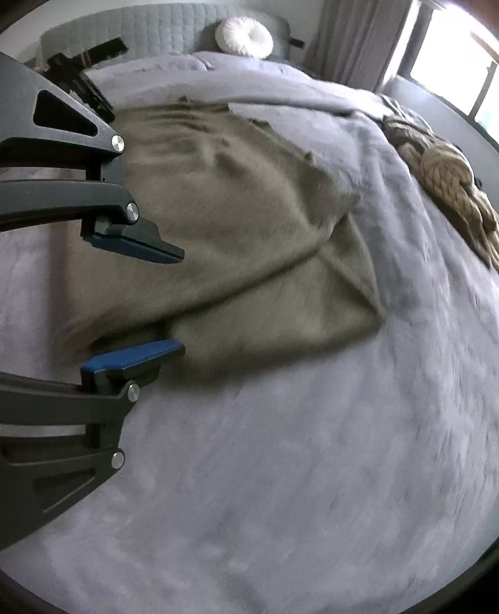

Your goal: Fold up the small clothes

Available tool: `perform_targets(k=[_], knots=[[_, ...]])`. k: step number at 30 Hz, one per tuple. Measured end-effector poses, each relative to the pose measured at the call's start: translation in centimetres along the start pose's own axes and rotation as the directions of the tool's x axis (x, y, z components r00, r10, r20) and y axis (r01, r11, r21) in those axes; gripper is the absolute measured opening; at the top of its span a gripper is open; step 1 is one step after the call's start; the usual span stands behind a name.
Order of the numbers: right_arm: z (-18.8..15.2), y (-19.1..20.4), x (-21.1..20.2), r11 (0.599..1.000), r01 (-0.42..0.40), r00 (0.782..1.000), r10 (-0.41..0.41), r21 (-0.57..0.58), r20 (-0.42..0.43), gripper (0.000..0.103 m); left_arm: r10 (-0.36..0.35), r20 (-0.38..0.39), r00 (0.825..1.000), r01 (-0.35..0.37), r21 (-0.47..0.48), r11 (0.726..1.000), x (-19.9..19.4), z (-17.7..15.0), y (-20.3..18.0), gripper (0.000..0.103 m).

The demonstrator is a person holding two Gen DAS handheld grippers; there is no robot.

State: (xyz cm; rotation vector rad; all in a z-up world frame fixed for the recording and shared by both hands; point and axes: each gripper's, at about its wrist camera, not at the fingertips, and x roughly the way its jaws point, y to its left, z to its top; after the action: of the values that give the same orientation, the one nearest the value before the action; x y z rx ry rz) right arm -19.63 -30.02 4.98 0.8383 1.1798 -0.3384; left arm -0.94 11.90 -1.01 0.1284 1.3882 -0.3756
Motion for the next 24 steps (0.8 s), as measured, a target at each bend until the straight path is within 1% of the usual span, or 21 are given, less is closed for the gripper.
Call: perform_targets(k=[1,2,3,4,5,6,7,8,11,12,14,15,16,18,19,21,24], knots=[[-0.4,-0.4,-0.2,1.0,0.011,1.0,-0.011,0.002,0.0,0.046,-0.006,-0.008,1.0,0.006,-0.008,1.0,0.1,-0.6,0.1,0.081],[-0.8,-0.7,-0.3,1.0,0.015,1.0,-0.015,0.004,-0.006,0.046,-0.016,-0.015,1.0,0.015,-0.018,1.0,0.2,-1.0,0.2,0.075],[-1.1,-0.9,-0.3,1.0,0.007,1.0,-0.007,0.006,-0.018,0.046,-0.031,-0.021,0.999,0.03,-0.032,0.999,0.3,-1.4,0.3,0.068],[-1.4,-1.1,-0.1,1.0,-0.007,1.0,0.007,0.003,-0.03,0.046,-0.041,-0.029,0.999,0.04,-0.039,0.998,0.5,-1.4,0.4,0.056],[-1.7,-1.0,0.1,1.0,-0.027,0.999,0.027,-0.008,-0.046,0.045,-0.053,-0.037,0.998,0.051,-0.048,0.998,0.7,-1.5,0.6,0.047],[-1.9,-0.9,0.3,0.999,-0.041,0.997,0.04,-0.02,-0.059,0.026,-0.072,-0.039,0.997,0.07,-0.061,0.996,0.8,-1.8,0.8,0.041],[-2.1,-0.5,0.7,0.998,-0.046,0.996,0.043,-0.041,-0.072,0.008,-0.092,-0.041,0.995,0.089,-0.068,0.994,1.0,-1.7,1.0,0.025],[-2.2,-0.1,1.0,0.998,-0.022,0.996,0.017,-0.057,-0.084,0.006,-0.092,-0.043,0.995,0.089,-0.069,0.994,1.1,-1.7,1.1,0.015],[-2.5,1.0,0.3,0.991,0.038,0.996,-0.048,-0.129,-0.077,0.006,-0.096,-0.026,0.995,0.094,-0.065,0.993,0.2,-1.8,1.3,0.013],[-2.6,1.3,0.0,0.985,0.06,0.994,-0.073,-0.162,-0.077,0.006,-0.091,-0.012,0.996,0.09,-0.047,0.995,-0.4,-2.0,1.2,0.013],[-2.8,1.1,-0.2,0.978,0.088,0.99,-0.107,-0.189,-0.096,0.006,-0.082,-0.005,0.997,0.082,-0.022,0.996,-0.9,-2.0,1.5,0.011],[-2.9,0.6,0.3,0.977,0.102,0.985,-0.126,-0.189,-0.118,0.006,-0.078,-0.01,0.997,0.078,-0.017,0.997,-0.7,-2.2,1.5,0.011],[-2.9,0.2,0.7,0.977,0.11,0.982,-0.135,-0.184,-0.129,0.006,-0.074,-0.02,0.997,0.074,-0.024,0.997,-0.2,-2.9,1.7,0.011],[-3.2,-0.8,1.9,0.978,0.119,0.98,-0.143,-0.171,-0.14,0.006,-0.073,-0.039,0.997,0.071,-0.043,0.997,1.3,-3.0,2.1,0.011],[-3.3,-0.9,2.2,0.978,0.12,0.98,-0.145,-0.172,-0.137,0.006,-0.079,-0.028,0.997,0.077,-0.047,0.996,1.6,-3.2,2.3,0.011],[-3.4,-1.1,2.1,0.977,0.125,0.981,-0.148,-0.175,-0.127,0.007,-0.074,-0.016,0.997,0.073,-0.035,0.997,1.4,-3.6,2.2,0.011],[-3.5,-1.3,1.0,0.981,0.123,0.983,-0.142,-0.151,-0.12,0.01,-0.052,-0.028,0.998,0.052,0.004,0.999,0.7,-4.1,2.1,0.011]])
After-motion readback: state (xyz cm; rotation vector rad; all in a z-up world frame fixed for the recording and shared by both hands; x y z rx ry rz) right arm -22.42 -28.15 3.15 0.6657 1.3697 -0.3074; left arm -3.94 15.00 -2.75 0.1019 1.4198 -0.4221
